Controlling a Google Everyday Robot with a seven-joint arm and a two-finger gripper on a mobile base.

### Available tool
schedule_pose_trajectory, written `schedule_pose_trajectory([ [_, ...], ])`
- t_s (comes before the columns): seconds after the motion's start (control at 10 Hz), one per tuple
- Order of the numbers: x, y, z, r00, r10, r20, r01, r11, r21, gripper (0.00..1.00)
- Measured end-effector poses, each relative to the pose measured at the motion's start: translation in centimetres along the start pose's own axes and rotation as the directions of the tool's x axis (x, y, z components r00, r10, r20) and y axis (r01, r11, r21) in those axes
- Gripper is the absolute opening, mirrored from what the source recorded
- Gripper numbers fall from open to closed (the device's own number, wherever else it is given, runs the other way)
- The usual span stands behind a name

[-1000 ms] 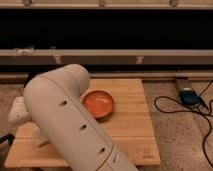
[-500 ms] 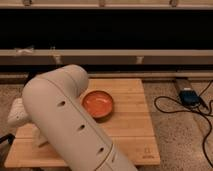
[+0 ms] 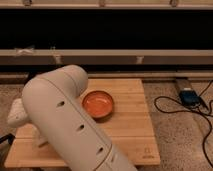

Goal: Stand the bottle upright

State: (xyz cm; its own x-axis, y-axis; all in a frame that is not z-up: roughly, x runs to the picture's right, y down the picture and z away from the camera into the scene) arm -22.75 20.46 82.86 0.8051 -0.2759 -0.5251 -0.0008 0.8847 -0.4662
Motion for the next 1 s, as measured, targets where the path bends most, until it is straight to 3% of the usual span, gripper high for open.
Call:
schedule_pose_trajectory([
  [0.4, -0.09, 0.05, 0.0, 1.0, -0.005, -0.001, 0.005, 1.0, 0.0, 0.37],
  [0.8, -0.02, 0.02, -0.04, 1.0, -0.008, -0.001, 0.008, 1.0, -0.001, 0.02],
  [1.0, 0.22, -0.11, -0.41, 1.0, -0.002, 0.008, 0.002, 1.0, 0.0, 0.0],
])
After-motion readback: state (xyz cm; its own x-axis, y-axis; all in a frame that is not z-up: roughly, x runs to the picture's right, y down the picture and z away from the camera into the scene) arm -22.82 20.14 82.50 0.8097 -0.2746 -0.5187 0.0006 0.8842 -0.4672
